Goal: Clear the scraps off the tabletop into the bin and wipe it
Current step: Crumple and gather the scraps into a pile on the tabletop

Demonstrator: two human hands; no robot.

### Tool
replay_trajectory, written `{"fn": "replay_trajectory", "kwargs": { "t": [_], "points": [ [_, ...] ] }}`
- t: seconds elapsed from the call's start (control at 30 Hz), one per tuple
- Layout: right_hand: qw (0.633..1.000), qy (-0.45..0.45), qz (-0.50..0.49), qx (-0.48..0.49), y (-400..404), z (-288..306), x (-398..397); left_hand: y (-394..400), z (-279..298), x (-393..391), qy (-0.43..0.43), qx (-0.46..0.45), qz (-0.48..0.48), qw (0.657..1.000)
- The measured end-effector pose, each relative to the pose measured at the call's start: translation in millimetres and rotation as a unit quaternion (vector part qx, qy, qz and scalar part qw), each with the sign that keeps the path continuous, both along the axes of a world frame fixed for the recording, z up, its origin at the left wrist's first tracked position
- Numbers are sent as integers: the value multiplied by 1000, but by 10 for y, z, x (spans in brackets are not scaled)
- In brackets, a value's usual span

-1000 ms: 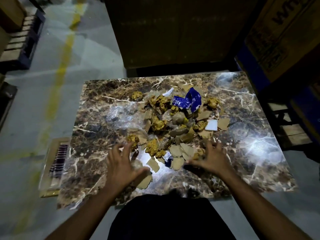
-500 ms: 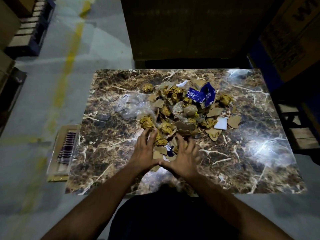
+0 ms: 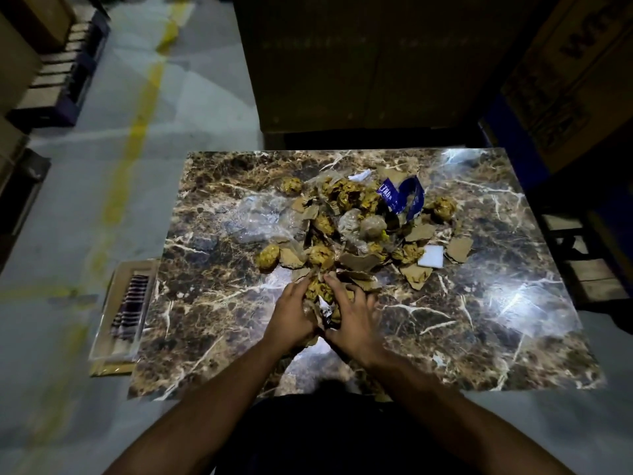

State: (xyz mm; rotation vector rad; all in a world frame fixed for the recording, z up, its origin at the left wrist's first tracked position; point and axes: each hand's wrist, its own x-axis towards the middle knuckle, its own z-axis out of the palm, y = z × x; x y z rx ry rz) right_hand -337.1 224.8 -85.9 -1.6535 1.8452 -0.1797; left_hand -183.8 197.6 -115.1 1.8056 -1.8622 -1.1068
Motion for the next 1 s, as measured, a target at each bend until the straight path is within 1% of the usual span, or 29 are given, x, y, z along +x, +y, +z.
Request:
{"fn": "replay_trajectory", "kwargs": {
  "t": [0.13,0.23,0.37,0.5,0.6,0.7,0.77,0.83,0.9,0.93,1.0],
  "points": [
    [994,-100,-29,-17,72,-45,22,134,102,8,91,-22,33,995],
    [986,-152,-56,-48,71,2,41,149,238,12,117,-20,50,992],
    [978,-168,-89,-92,-34,303,-14,-16,595,-16,160,-45,62,984],
    [969,-178,-97,-141,-363,736,-162,-369,1021,-127,187,-79,69,977],
    [977,-147,-75,-138,-696,1029,-325,-693,1280,-254,197,-101,44,974],
    [977,-146,-65,-145,-1070,1258,-510,-1120,1404,-418,171,-142,12,975],
    [978,-111,-58,-167,-1338,1335,-624,-1429,1430,-563,146,-151,3,978],
    [984,-34,-41,-169,-1583,1328,-717,-1683,1387,-702,116,-154,-7,981],
    [987,54,10,-151,-1760,1213,-780,-1835,1251,-817,73,-132,-29,988],
    [988,74,31,-130,-1820,1123,-805,-1883,1154,-863,60,-116,-41,991],
    [993,60,53,-82,-1882,876,-845,-1894,1003,-925,85,-80,-48,992]
  ]
}}
